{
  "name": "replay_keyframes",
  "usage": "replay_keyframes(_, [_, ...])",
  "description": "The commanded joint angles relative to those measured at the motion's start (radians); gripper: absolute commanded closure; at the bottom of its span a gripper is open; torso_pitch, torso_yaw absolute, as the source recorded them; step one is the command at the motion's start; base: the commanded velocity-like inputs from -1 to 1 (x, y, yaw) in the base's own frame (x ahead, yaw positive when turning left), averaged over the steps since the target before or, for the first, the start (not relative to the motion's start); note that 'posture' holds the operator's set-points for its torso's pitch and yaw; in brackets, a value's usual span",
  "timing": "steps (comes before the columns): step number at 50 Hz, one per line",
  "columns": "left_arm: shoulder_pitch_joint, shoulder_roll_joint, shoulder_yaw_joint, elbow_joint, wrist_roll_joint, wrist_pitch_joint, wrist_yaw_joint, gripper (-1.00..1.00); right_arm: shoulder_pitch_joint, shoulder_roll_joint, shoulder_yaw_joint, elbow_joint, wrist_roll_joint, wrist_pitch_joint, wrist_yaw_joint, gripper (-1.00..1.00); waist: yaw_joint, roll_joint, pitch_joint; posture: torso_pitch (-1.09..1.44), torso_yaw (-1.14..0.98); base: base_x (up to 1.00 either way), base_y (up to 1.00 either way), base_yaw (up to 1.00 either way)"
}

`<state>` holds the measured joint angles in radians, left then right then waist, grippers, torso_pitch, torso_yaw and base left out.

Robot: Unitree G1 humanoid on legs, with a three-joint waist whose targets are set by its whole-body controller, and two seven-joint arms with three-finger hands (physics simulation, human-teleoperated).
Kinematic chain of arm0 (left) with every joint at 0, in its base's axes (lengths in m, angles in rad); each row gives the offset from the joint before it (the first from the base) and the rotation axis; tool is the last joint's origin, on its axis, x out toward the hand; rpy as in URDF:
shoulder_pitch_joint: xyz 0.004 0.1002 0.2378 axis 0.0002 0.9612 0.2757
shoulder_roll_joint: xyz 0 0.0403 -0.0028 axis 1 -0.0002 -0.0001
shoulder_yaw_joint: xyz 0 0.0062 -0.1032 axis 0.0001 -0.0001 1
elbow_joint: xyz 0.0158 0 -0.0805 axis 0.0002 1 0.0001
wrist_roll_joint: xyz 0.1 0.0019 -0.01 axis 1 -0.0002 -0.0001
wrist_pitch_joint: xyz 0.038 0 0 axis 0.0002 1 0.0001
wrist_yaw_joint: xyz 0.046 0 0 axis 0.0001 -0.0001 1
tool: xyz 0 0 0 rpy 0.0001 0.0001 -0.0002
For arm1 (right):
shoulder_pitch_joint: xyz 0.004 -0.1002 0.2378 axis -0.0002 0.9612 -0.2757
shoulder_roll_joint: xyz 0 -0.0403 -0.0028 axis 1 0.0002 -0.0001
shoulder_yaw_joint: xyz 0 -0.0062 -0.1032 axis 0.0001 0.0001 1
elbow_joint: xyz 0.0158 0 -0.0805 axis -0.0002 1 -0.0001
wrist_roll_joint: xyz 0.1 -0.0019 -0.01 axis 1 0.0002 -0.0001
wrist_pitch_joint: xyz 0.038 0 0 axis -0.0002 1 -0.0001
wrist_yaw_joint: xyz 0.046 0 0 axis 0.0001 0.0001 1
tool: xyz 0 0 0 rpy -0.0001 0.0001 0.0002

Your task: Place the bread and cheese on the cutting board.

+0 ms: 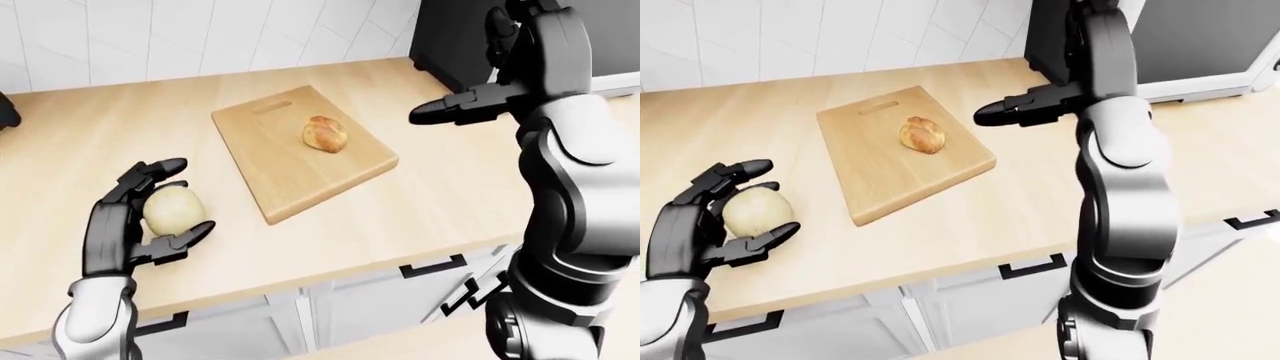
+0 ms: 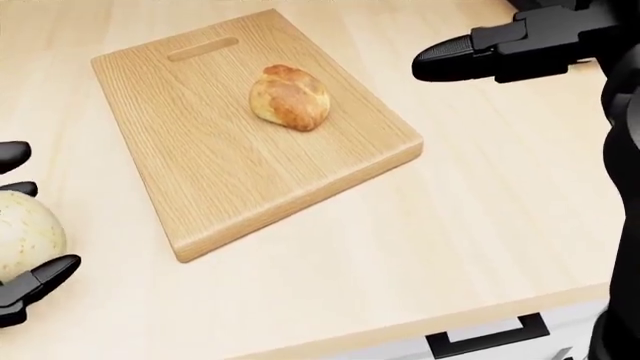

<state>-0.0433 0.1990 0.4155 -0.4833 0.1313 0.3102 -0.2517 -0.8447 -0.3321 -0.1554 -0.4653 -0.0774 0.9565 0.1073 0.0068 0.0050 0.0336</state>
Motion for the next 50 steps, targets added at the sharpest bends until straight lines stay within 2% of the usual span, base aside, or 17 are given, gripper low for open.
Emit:
replay_keyframes(1, [-0.012,0.009,-0.004,-0.033,-0.003,-0.019,-0.007,0.04,-0.028,-0.008,-0.007,-0.015,-0.006,-0.032,-0.004,-1.00,-0.001,0.002,-0.019,0.00,0.00,0.00,0.00,0.00])
replay_keyframes(2, [-0.012,0.009,-0.003,-0.034,-0.003,-0.019,-0.008,0.11,-0.030,-0.008,-0.006,-0.016,-0.006,-0.030,-0.004,-1.00,-0.001,0.002,-0.019,0.00,0.00,0.00,0.00,0.00])
replay_keyframes(4, [-0.009,0.008,0.001,-0.041,-0.004,-0.015,-0.009,0.51,-0.031,-0.008,-0.007,-0.017,-0.007,-0.029,-0.003,-1.00,-0.001,0.002,-0.020,0.00,0.00,0.00,0.00,0.00])
replay_keyframes(5, [-0.008,0.008,0.002,-0.042,-0.004,-0.015,-0.009,0.80,-0.030,-0.008,-0.007,-0.017,-0.008,-0.029,-0.002,-1.00,-0.001,0.002,-0.021,0.00,0.00,0.00,0.00,0.00])
replay_keyframes(6, [-0.009,0.008,0.003,-0.041,-0.005,-0.015,-0.009,1.00,-0.032,-0.009,-0.008,-0.019,-0.008,-0.027,-0.001,-1.00,-0.002,0.002,-0.021,0.00,0.00,0.00,0.00,0.00])
replay_keyframes(10, [-0.012,0.010,0.004,-0.041,-0.003,-0.017,-0.009,1.00,-0.031,-0.011,-0.011,-0.021,-0.007,-0.026,0.000,-1.00,-0.002,0.002,-0.021,0.00,0.00,0.00,0.00,0.00])
replay_keyframes(19, [-0.031,0.026,0.034,-0.176,-0.006,0.116,-0.027,1.00,-0.032,-0.014,-0.012,-0.020,-0.006,-0.024,-0.001,-1.00,-0.004,0.004,-0.020,0.00,0.00,0.00,0.00,0.00])
replay_keyframes(25, [-0.093,0.073,0.089,-0.404,-0.046,0.390,-0.069,1.00,-0.027,-0.009,-0.009,-0.012,-0.009,-0.035,-0.001,-1.00,-0.007,0.002,-0.015,0.00,0.00,0.00,0.00,0.00])
replay_keyframes(29, [-0.114,0.099,0.081,-0.495,-0.033,0.512,-0.090,1.00,-0.028,-0.008,-0.008,-0.011,-0.010,-0.033,-0.001,-1.00,-0.006,0.003,-0.011,0.00,0.00,0.00,0.00,0.00])
replay_keyframes(33, [-0.187,0.153,0.048,-0.560,0.010,0.685,-0.109,1.00,-0.025,-0.005,-0.008,-0.004,-0.009,-0.039,-0.002,-1.00,-0.005,0.006,-0.010,0.00,0.00,0.00,0.00,0.00])
replay_keyframes(36, [-0.254,0.180,0.048,-0.564,0.021,0.734,-0.136,1.00,-0.022,-0.002,-0.007,0.000,-0.008,-0.044,-0.003,-1.00,-0.005,0.007,-0.008,0.00,0.00,0.00,0.00,0.00])
replay_keyframes(37, [-0.262,0.200,0.032,-0.564,0.039,0.746,-0.142,1.00,-0.020,-0.002,-0.007,0.003,-0.008,-0.049,-0.003,-1.00,-0.005,0.007,-0.007,0.00,0.00,0.00,0.00,0.00])
replay_keyframes(45, [-0.506,0.336,-0.029,-0.564,0.126,1.013,-0.216,1.00,-0.019,0.000,-0.006,-0.002,-0.007,-0.042,-0.004,-1.00,-0.008,0.005,-0.001,0.00,0.00,0.00,0.00,0.00])
replay_keyframes(48, [-0.649,0.426,-0.062,-0.523,0.122,1.135,-0.223,1.00,-0.019,0.005,-0.003,0.002,-0.007,-0.047,-0.007,-1.00,-0.009,0.005,0.000,0.00,0.00,0.00,0.00,0.00])
replay_keyframes(50, [-0.717,0.446,-0.073,-0.490,0.110,1.177,-0.223,1.00,-0.015,0.010,0.001,0.017,-0.007,-0.063,-0.008,-1.00,-0.008,0.003,0.003,0.00,0.00,0.00,0.00,0.00])
